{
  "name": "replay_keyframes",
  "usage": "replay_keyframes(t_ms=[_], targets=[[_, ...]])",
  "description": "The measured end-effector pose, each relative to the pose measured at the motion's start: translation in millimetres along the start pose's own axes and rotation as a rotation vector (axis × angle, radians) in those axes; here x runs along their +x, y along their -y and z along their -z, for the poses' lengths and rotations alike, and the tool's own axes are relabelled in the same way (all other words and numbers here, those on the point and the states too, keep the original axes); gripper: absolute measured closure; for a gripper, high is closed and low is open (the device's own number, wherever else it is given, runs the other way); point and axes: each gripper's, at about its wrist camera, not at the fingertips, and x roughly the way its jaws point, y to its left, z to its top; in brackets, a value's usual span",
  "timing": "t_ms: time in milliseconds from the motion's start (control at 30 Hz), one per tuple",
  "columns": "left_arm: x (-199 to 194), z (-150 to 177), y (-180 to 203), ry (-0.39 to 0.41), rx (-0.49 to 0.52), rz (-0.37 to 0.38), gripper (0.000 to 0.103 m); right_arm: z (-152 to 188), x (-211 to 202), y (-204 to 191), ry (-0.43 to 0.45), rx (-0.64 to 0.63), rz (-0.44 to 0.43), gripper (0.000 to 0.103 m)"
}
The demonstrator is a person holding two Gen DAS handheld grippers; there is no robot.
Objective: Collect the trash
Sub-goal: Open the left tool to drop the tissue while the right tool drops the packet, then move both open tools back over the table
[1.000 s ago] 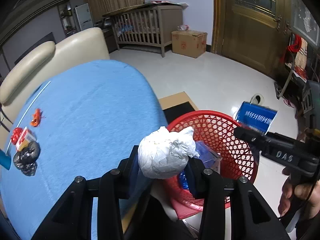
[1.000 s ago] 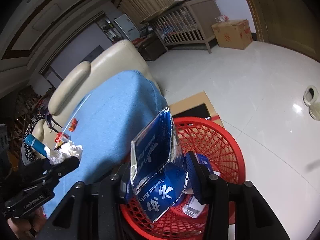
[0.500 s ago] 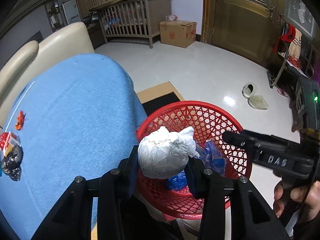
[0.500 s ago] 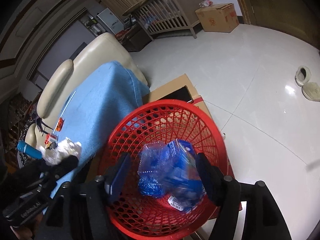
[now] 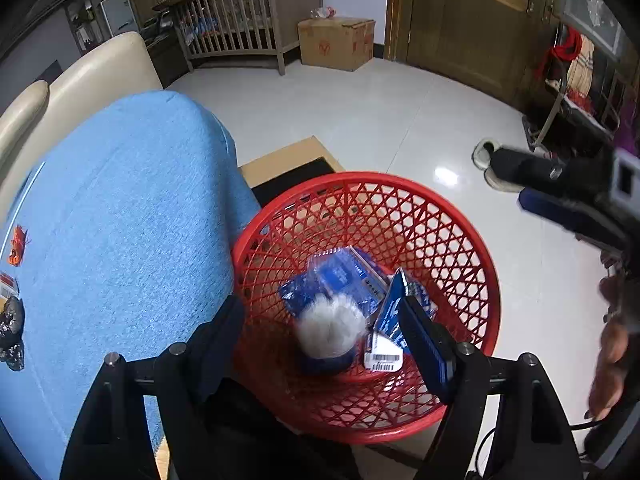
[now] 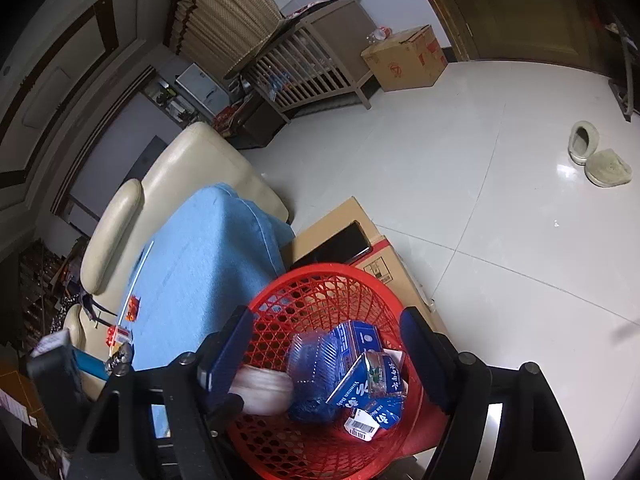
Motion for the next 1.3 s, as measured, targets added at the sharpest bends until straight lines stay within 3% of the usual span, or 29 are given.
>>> replay_keyframes(t_ms=[333,633,1000,1300], targets=[[-30.4,14.6,-58.1,0.063,-0.142,-0.016,0.023,2.1,7.4,-30.5,-0.023,-0.067,0.029,0.021],[-62.2,61.1,-138.6,0.111,-0.320,-0.096,0.023,30.1,42.3,-96.7,-0.140,-0.217,0.029,0.020],[-92.0,144.9,-278.6,0.142,-0.683,-0.191,0.023,91.6,88.1,-198.9,-0.261,-0.455,-0.019,0.020],[-91.3,154.1,-377.3,0.163,-0.937,-0.226,0.022,137.9,105.4,-268.7,-0.317,-0.675,-0.038,0.020]])
